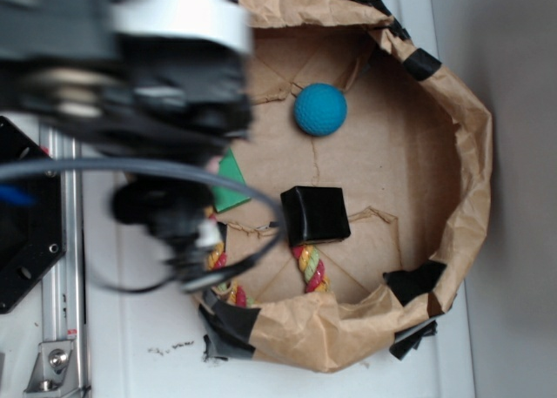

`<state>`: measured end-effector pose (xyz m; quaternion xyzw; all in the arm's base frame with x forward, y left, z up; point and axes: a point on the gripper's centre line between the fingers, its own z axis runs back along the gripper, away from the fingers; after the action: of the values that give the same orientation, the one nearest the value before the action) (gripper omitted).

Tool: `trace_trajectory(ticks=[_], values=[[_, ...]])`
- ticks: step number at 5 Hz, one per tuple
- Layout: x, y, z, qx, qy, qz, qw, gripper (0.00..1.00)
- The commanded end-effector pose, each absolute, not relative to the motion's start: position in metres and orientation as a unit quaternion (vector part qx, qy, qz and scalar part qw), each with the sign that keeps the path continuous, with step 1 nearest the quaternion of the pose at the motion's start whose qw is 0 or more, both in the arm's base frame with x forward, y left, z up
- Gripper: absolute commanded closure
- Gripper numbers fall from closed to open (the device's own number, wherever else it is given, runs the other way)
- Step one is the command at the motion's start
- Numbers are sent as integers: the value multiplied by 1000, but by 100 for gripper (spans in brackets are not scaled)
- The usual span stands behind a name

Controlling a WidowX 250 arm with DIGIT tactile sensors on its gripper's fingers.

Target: Grab the black box.

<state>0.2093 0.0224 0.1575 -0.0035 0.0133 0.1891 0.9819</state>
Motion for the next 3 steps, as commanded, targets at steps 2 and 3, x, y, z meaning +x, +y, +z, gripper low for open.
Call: trace_trajectory(ticks=[2,3], values=[[308,23,110,9,38,147,988,0],[297,18,79,-19,92,86,992,0]])
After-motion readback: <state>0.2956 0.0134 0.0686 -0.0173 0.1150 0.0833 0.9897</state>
